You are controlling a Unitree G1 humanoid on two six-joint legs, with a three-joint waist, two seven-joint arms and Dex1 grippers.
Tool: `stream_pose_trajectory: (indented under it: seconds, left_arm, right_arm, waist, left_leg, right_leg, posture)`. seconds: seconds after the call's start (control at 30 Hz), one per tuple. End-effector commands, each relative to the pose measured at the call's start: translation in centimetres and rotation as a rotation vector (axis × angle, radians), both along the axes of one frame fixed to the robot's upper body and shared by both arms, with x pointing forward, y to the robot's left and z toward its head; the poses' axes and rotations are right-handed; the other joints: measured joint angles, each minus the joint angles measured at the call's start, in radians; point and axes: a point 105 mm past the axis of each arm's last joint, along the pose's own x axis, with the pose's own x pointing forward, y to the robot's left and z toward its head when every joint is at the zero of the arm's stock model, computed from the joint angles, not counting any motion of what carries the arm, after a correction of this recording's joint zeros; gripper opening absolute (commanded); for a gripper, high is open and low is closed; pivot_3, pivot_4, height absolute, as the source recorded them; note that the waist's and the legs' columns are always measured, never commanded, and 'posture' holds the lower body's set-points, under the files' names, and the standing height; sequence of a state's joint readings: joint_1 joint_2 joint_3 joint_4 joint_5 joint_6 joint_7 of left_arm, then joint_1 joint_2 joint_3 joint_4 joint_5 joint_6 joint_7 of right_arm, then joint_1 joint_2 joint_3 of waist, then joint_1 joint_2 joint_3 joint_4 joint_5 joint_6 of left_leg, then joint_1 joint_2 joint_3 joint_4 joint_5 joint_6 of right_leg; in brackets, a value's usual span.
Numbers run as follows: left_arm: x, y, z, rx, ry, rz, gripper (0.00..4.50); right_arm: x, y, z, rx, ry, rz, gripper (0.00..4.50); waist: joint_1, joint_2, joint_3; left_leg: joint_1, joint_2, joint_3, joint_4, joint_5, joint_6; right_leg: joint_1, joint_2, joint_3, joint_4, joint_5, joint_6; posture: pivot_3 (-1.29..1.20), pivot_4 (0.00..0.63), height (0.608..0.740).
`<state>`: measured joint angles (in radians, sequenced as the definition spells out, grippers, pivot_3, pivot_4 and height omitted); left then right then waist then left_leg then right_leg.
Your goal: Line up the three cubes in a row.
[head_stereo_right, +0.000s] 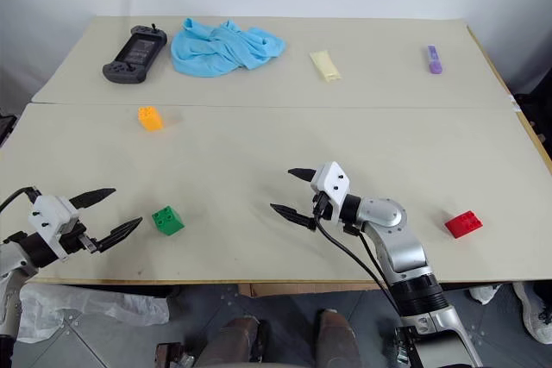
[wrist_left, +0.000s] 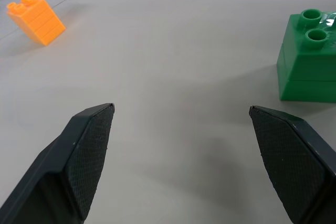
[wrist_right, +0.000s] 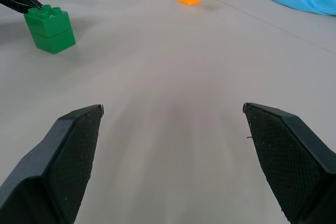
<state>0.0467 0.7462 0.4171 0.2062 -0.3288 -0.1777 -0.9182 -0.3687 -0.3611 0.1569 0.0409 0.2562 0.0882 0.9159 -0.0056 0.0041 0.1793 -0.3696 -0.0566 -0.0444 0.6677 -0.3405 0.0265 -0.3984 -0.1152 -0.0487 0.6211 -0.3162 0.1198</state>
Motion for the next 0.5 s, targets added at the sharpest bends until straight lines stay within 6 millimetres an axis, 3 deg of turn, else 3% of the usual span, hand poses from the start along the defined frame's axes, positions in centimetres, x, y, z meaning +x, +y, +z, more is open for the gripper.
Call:
stream_pose_trajectory:
  seconds: [0.03, 0.17, 0.23, 0.33, 0.4, 0.5]
  left_arm:
    - [0.0, -0.2, 1.5, -0.025, -0.049, 0.008, 4.34]
    - [0.4, -1.8, 3.9, -0.150, -0.082, -0.049, 4.34]
    - [0.7, -4.0, 5.3, -0.162, -0.084, -0.147, 4.34]
    - [1.2, -8.2, 6.0, -0.035, -0.089, -0.337, 4.34]
    - [1.9, -11.3, 6.8, -0.044, -0.100, -0.439, 4.34]
    - [2.4, -13.9, 6.9, -0.014, -0.083, -0.536, 4.34]
  right_arm:
    - [-0.2, 0.2, 1.0, 0.015, -0.039, 0.010, 4.50]
    - [-0.1, -0.4, 1.6, 0.021, -0.060, -0.015, 4.50]
    - [-0.1, -0.9, 2.6, 0.025, -0.075, -0.024, 4.50]
    - [-0.4, -1.4, 6.2, 0.104, -0.096, -0.032, 4.50]
    - [-0.8, -2.9, 7.3, 0.073, -0.131, -0.053, 4.50]
    - [-1.0, -5.6, 8.3, 0.042, -0.168, -0.143, 4.50]
  waist:
    - [0.000, 0.000, 0.000]
    - [0.000, 0.000, 0.000]
    - [0.005, 0.000, 0.000]
    - [0.006, 0.000, 0.000]
    - [0.010, 0.001, 0.000]
    - [0.009, 0.000, 0.000]
  left_leg:
    - [0.000, 0.000, 0.000, 0.000, 0.000, 0.000]
    - [0.000, 0.000, 0.000, 0.000, 0.000, 0.000]
    - [0.000, 0.000, 0.000, 0.001, 0.000, 0.000]
    - [-0.001, 0.000, -0.002, 0.003, 0.000, 0.000]
    - [-0.001, -0.001, -0.001, 0.003, 0.000, 0.000]
    - [-0.001, -0.001, -0.003, 0.004, 0.000, 0.000]
  right_leg:
    - [0.000, 0.000, 0.000, 0.000, 0.000, 0.000]
    - [0.000, 0.000, 0.000, 0.000, 0.000, 0.000]
    - [0.000, 0.000, 0.000, 0.001, 0.000, 0.000]
    - [0.001, -0.001, 0.000, 0.001, 0.000, 0.000]
    - [0.001, -0.001, 0.001, 0.001, 0.000, 0.000]
    - [0.001, 0.000, 0.000, 0.001, 0.000, 0.000]
  posture:
    - [0.00, 0.150, 0.740]
    - [0.00, 0.150, 0.740]
    - [0.00, 0.150, 0.740]
    - [0.00, 0.150, 0.740]
    - [0.00, 0.150, 0.740]
    - [0.00, 0.150, 0.740]
